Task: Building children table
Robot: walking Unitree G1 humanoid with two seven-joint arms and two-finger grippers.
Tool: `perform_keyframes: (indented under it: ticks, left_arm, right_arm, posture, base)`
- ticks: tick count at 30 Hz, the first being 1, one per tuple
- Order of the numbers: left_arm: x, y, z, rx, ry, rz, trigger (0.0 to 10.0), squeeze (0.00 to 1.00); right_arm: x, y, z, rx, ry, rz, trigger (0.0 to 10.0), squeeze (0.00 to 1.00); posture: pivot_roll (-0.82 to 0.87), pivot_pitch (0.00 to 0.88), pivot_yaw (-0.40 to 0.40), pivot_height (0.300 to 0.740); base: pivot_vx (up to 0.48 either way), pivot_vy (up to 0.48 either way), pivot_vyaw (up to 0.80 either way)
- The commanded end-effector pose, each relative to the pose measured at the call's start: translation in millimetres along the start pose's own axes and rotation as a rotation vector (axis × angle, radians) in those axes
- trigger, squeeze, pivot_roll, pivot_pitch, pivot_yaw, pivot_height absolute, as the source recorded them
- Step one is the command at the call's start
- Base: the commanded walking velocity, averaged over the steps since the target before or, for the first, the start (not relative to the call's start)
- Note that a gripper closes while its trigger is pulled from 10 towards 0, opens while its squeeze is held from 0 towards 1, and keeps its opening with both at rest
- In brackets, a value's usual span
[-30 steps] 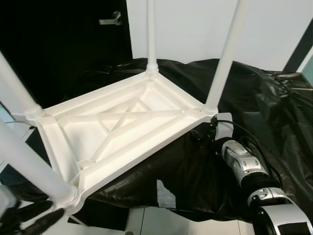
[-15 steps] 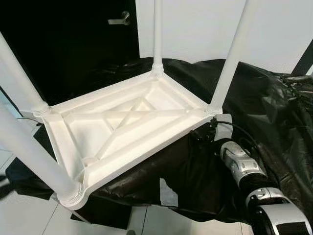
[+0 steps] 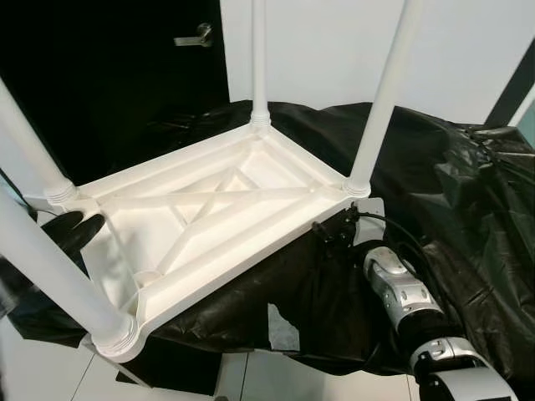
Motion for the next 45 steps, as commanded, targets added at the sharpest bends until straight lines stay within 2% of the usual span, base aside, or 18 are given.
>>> perform_keyframes:
  ticks: [1,3,5,11,13,14,16,23,25,26,30,31,33,35,37,38,41,45]
  left_arm:
    - [-1.1,4.8,-3.2,0.018,-0.045,0.054,10.0,0.0]
    - [11.3,13.9,-1.6,0.07,-0.082,-0.011,10.0,0.0]
    - [39.7,30.3,-4.7,0.142,-0.182,-0.134,10.0,0.0]
    - [57.5,38.0,-10.3,0.159,-0.206,-0.196,10.0,0.0]
    - [87.9,45.0,-17.1,0.165,-0.229,-0.27,10.0,0.0]
    - [87.9,45.0,-17.1,0.165,-0.229,-0.27,10.0,0.0]
    - [113.0,49.4,-17.5,0.185,-0.237,-0.318,10.0,0.0]
    - [181.9,73.2,-21.3,0.178,-0.275,-0.393,10.0,0.0]
    - [181.9,73.2,-21.3,0.178,-0.275,-0.393,10.0,0.0]
    - [196.3,78.6,-22.8,0.173,-0.265,-0.408,10.0,0.0]
    - [209.4,84.6,-25.8,0.155,-0.277,-0.412,10.0,0.0]
    - [227.1,93.7,-28.4,0.138,-0.29,-0.426,10.0,0.0]
    - [227.1,93.7,-28.4,0.138,-0.29,-0.426,10.0,0.0]
    - [271.9,114.1,-32.4,0.098,-0.269,-0.47,10.0,0.0]
    - [271.9,114.1,-32.4,0.098,-0.269,-0.47,10.0,0.0]
    - [290.7,118.1,-31.2,0.091,-0.248,-0.516,10.0,0.0]
    - [318.7,125.8,-29.9,0.063,-0.227,-0.575,10.0,0.0]
    - [326.4,129.8,-27.6,0.066,-0.208,-0.585,10.0,0.0]
  right_arm:
    - [3.1,1.7,1.3,-0.002,-0.001,-0.01,10.0,0.0]
    - [7.2,2.8,2.2,-0.006,-0.005,-0.017,10.0,0.0]
    - [18.7,4.6,5.5,-0.012,-0.016,-0.04,10.0,0.0]
    - [25.3,5.0,7.8,-0.014,-0.025,-0.052,10.0,0.0]
    - [29.1,7.0,10.2,-0.019,-0.034,-0.053,10.0,0.0]
    - [29.1,7.0,10.2,-0.019,-0.034,-0.053,10.0,0.0]
    - [30.4,8.8,10.4,-0.024,-0.034,-0.049,10.0,0.0]
    - [19.2,19.0,12.8,-0.04,-0.034,0.003,10.0,0.0]
    - [19.2,19.0,12.8,-0.04,-0.034,0.003,10.0,0.0]
    - [16.8,21.4,14.9,-0.039,-0.035,0.013,10.0,0.0]
    - [14.1,23.4,16.9,-0.039,-0.04,0.024,10.0,0.0]
    - [11.3,25.7,18.5,-0.042,-0.044,0.032,10.0,0.0]
    - [11.3,25.7,18.5,-0.042,-0.044,0.032,10.0,0.0]
    - [3.7,30.2,20.7,-0.053,-0.06,0.062,10.0,0.0]
    - [3.7,30.2,20.7,-0.053,-0.06,0.062,10.0,0.0]
    - [-0.5,31.7,21.1,-0.059,-0.059,0.082,10.0,0.0]
    - [-11.2,34.8,23.5,-0.054,-0.064,0.123,10.0,0.0]
    - [-15.8,36.3,26.6,-0.04,-0.065,0.135,10.0,0.0]
  posture:
    - [0.13,0.0,-0.007,0.74]
    - [0.12,0.0,-0.011,0.74]
    - [0.11,0.0,-0.02,0.74]
    - [0.1,0.0,-0.017,0.74]
    - [0.09,0.0,-0.01,0.74]
    - [0.09,0.0,-0.01,0.74]
    - [0.1,0.0,-0.01,0.74]
    - [0.11,0.0,-0.005,0.74]
    - [0.11,0.0,-0.005,0.74]
    - [0.12,0.0,-0.004,0.74]
    - [0.12,0.0,-0.003,0.74]
    - [0.12,0.0,0.003,0.74]
    - [0.12,0.0,0.003,0.74]
    - [0.12,0.0,0.007,0.74]
    - [0.12,0.0,0.007,0.74]
    - [0.12,0.0,0.009,0.74]
    - [0.12,0.0,0.016,0.74]
    - [0.12,0.0,0.025,0.74]
  base:
    - [0.0,0.0,0.0]
    - [0.0,0.0,0.0]
    - [0.0,0.0,0.0]
    - [0.0,0.0,0.0]
    - [0.0,0.0,0.0]
    - [0.0,0.0,0.0]
    - [0.0,0.0,0.0]
    - [0.0,0.0,0.0]
    - [0.0,0.0,0.0]
    - [0.0,0.0,0.0]
    - [0.0,0.0,0.0]
    - [0.0,0.0,0.0]
    - [0.0,0.0,0.0]
    - [0.0,0.0,0.0]
    - [0.0,0.0,0.0]
    - [0.0,0.0,0.0]
    - [0.0,0.0,0.0]
    - [0.0,0.0,0.0]
Point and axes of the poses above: a point about 5 cm out from each wrist's last joint towards the gripper, its own y axis pointing out of the wrist towards the gripper, its own z axis along the axis of the wrist's last joint, x = y × z, the point moved 3 cm from there along y, pointing out of the wrist towards the gripper, and after that the axes turned 6 degrees about -y, right-handed, at the moved point
